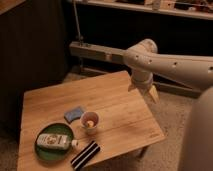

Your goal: Move the arm in a circular motion

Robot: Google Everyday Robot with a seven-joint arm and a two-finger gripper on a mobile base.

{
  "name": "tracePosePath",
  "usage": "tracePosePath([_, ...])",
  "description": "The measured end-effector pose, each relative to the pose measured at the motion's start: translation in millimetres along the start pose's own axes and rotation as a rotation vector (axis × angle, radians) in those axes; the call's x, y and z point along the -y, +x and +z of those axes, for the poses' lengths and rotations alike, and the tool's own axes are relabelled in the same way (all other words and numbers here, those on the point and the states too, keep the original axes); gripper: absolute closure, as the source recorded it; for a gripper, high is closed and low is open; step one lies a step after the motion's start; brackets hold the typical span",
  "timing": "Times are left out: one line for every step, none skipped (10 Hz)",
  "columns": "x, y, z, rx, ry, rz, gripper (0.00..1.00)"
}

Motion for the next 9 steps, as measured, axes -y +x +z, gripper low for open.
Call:
tracePosePath([-24, -15, -5, 0.018, 0.001, -0.012, 0.20])
tracePosePath([-41, -39, -12, 0.031, -0.004, -0.052, 0.20])
tracePosePath([-51, -60, -18, 0.035, -0.013, -0.098, 0.20])
tracePosePath([-57, -83, -24, 0.043, -0.026, -0.139, 0.20])
tracePosePath([-58, -103, -31, 0.051, -0.032, -0.177, 0.20])
tracePosePath([-52, -140, -45, 0.068, -0.030, -0.250, 0.20])
tracePosePath([-45, -161, -54, 0.079, -0.021, -0.294, 0.20])
tracePosePath([-32, -187, -67, 0.092, -0.004, -0.351, 0.20])
tracePosePath([-10, -218, -82, 0.103, 0.023, -0.424, 0.20])
